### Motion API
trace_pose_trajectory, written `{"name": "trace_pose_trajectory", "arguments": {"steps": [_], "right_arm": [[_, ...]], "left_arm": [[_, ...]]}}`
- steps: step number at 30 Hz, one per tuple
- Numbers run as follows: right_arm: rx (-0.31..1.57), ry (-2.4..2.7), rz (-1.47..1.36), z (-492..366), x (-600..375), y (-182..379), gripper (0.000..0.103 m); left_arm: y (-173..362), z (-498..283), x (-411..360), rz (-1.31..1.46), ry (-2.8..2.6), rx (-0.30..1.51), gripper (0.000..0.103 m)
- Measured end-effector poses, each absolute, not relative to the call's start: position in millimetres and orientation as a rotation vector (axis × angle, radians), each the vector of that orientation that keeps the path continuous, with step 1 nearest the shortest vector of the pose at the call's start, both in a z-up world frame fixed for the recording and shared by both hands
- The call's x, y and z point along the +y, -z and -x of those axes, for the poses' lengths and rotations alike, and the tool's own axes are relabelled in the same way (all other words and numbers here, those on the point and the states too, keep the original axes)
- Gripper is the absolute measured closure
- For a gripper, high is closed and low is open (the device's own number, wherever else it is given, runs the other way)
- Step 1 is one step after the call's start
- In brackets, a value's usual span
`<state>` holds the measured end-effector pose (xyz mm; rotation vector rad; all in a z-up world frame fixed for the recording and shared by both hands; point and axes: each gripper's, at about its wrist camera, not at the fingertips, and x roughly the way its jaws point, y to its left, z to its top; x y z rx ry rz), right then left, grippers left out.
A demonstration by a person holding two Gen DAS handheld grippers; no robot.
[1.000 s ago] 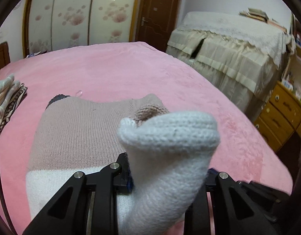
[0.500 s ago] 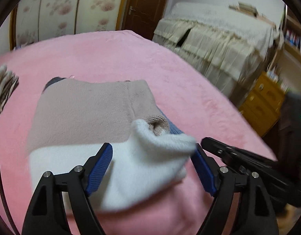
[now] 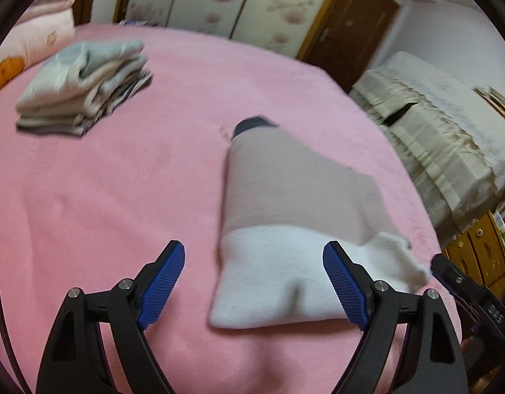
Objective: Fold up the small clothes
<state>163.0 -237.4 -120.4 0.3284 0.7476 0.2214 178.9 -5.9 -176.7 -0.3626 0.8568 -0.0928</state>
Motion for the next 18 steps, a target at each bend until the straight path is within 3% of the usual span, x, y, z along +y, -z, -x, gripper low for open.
{"name": "trace_pose_trajectory", "arguments": {"steps": [5,7,8,9,18], "right_arm": [[0.754,-0.231,-0.202,-164.0,-217.1,122.5,0.055],[0.756,-0.213,-0.138,-165.3,-211.0,127.2,0.065],[0.769,-0.199,-0.111,-167.1,-209.5,131.0,0.08],[0.785,-0.199,-0.109,-168.8,-210.8,134.0,0.087],[0.899,-0.122,-0.327,-159.4,-257.1,184.5,0.092]], "left_arm": [[199.0,-185.6,-5.9,0.361,0.089,0.902,0.018],[205.6,-187.4,-10.7,0.351,0.089,0.914,0.018],[208.6,-189.4,-13.8,0.347,0.088,0.916,0.018],[210.7,-191.2,-15.8,0.344,0.084,0.918,0.018],[233.1,-194.6,-26.7,0.279,0.095,0.97,0.016]]}}
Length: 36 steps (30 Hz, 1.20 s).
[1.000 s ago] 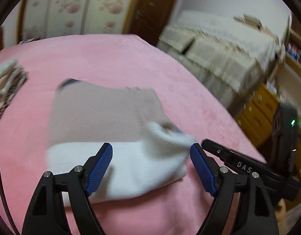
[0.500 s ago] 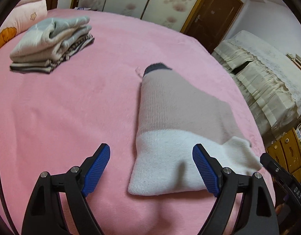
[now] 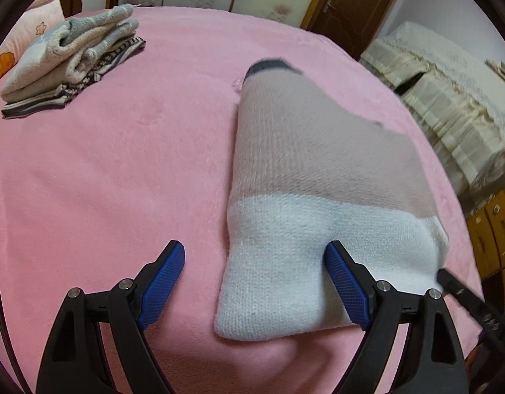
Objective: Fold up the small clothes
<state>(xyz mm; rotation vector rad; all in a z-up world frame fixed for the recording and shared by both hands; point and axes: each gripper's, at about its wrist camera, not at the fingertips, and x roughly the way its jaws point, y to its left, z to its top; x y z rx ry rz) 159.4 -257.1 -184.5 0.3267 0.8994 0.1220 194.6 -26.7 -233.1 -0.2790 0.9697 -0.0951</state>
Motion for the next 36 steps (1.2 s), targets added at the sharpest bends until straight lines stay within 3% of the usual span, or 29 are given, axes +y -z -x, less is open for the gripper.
{"name": "trace_pose_trajectory", "arguments": {"steps": [3,7,10,12,21,25,27,31,33,36], "right_arm": [[0.93,-0.102,-0.376,-157.3,-261.1,212.7,0.092],[0.921,-0.103,-0.368,-158.2,-260.4,209.7,0.091],[0.926,-0.119,-0.326,-158.9,-257.9,197.7,0.086],[0.908,-0.113,-0.306,-157.2,-258.6,183.9,0.074],[0.764,-0.185,-0.207,-190.3,-234.1,119.7,0.073],[0.767,-0.227,-0.17,-240.7,-212.0,119.6,0.08],[0.776,-0.237,-0.157,-262.8,-205.2,125.4,0.083],[0.851,-0.181,-0.111,-300.9,-207.2,153.5,0.088],[0.902,-0.107,-0.082,-314.6,-218.6,173.3,0.103],[0.921,-0.126,-0.149,-318.0,-236.8,188.1,0.103]], "left_arm": [[244.6,-193.4,-28.6,0.272,0.105,0.974,0.016],[241.6,-193.0,-27.7,0.274,0.119,0.965,0.016],[234.1,-192.1,-25.3,0.268,0.128,0.969,0.016],[222.8,-188.2,-23.7,0.242,0.121,0.952,0.016],[162.1,-218.6,-36.0,0.183,0.194,0.808,0.018],[165.5,-264.8,-52.3,0.185,0.277,0.836,0.033],[178.3,-287.5,-59.3,0.191,0.3,0.895,0.048],[195.9,-312.8,-59.9,0.182,0.296,0.923,0.048],[203.0,-319.2,-57.4,0.169,0.313,0.929,0.057],[208.3,-318.9,-53.6,0.185,0.335,0.924,0.057]]}}
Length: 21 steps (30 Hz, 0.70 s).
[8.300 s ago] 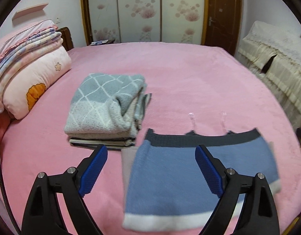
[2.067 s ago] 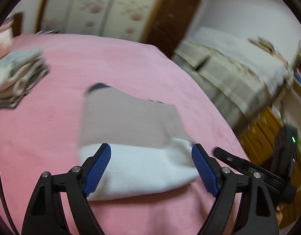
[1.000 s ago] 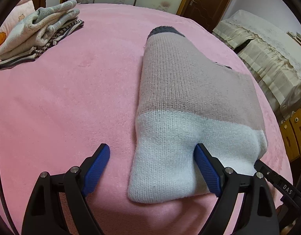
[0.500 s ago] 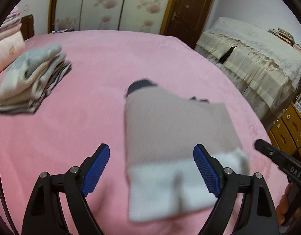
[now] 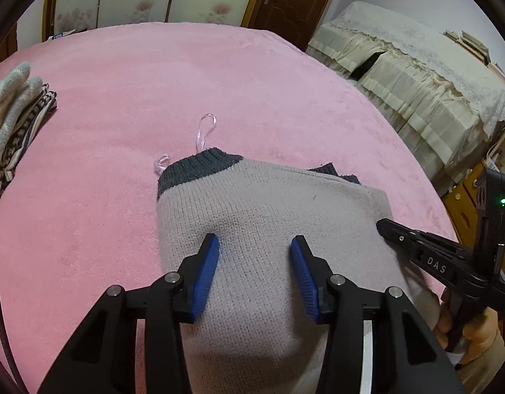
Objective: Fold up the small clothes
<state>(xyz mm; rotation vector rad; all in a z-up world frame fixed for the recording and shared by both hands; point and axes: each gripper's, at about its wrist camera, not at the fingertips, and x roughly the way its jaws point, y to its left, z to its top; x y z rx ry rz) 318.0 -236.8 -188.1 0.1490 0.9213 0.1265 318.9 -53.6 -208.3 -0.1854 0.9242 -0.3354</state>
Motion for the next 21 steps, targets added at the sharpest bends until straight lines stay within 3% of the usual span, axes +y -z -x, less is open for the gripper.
{"name": "trace_pose_trajectory", "arguments": {"steps": [7,11,13,16,18,20,21], "right_arm": [[0.906,-0.123,-0.114,-313.0,-229.9,183.9,0.103],[0.915,-0.161,-0.147,-305.2,-237.6,162.7,0.1],[0.9,-0.164,-0.132,-295.2,-240.8,149.8,0.098],[0.869,-0.177,-0.115,-277.6,-246.2,126.6,0.081],[0.838,-0.165,-0.091,-264.8,-250.3,108.9,0.059],[0.813,-0.152,-0.073,-254.4,-254.8,93.2,0.041],[0.804,-0.172,-0.076,-249.3,-257.3,85.0,0.038]], "left_arm": [[203.7,-317.2,-53.5,0.182,0.329,0.904,0.056],[185.8,-307.7,-47.8,0.154,0.302,0.907,0.024],[173.6,-301.5,-40.6,0.146,0.291,0.887,0.022],[156.4,-294.6,-26.2,0.165,0.275,0.899,0.013],[143.9,-289.2,-14.7,0.179,0.247,0.904,0.01],[133.9,-286.2,-4.5,0.194,0.238,0.931,0.0],[129.7,-284.7,0.0,0.207,0.249,0.949,0.0]]}}
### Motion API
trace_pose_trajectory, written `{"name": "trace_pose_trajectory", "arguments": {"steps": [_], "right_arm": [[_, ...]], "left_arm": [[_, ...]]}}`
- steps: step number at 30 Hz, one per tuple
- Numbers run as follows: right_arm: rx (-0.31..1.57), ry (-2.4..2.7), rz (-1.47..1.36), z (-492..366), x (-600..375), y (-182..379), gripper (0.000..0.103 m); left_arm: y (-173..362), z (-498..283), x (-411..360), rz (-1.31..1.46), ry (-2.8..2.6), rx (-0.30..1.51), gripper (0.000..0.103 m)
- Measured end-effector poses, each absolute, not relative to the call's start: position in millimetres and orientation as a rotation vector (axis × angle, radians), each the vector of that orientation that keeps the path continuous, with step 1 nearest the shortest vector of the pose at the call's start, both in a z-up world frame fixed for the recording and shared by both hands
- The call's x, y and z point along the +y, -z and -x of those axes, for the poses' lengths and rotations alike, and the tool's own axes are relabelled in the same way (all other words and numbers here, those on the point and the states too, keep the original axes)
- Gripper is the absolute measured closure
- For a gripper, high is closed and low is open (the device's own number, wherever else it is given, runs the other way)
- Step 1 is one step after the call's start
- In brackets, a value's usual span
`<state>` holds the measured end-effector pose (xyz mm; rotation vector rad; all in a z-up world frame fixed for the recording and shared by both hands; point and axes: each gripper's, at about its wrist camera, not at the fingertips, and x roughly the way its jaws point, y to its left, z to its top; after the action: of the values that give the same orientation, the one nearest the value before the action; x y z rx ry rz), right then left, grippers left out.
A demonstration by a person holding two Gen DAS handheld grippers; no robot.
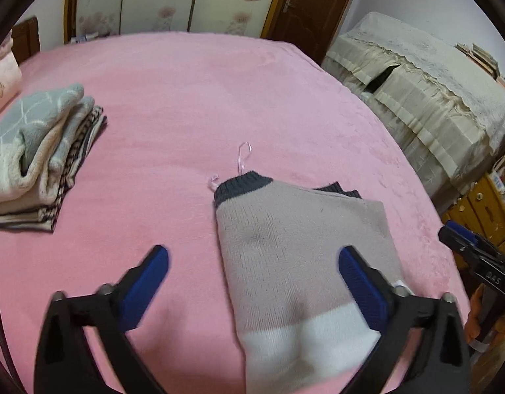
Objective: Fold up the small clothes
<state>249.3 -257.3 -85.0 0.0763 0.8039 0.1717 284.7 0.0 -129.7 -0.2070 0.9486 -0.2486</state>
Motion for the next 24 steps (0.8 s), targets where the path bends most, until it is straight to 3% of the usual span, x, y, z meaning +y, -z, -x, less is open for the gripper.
{"name": "trace_pose_trajectory", "arguments": {"steps": [2,6,12,24], "right_arm": [[0.8,-0.207,-0.081,-242.4,-261.6,72.1,0.037],[0.816,-0.229,-0.119,-235.0,-272.7,57.9,0.02],[0.905,-0.305,-0.185,-246.2,-283.7,78.4,0.02],[1.131,-0.464,-0.565,-289.9,-298.8,204.9,0.02]], "left_arm": [[124.8,-282.8,5.3,0.207,0.249,0.976,0.0],[122.4,-281.1,12.8,0.241,0.314,1.025,0.0],[146.2,-286.4,10.9,0.299,0.393,1.106,0.0],[251.7,-305.8,4.9,0.631,0.595,1.214,0.001]]}}
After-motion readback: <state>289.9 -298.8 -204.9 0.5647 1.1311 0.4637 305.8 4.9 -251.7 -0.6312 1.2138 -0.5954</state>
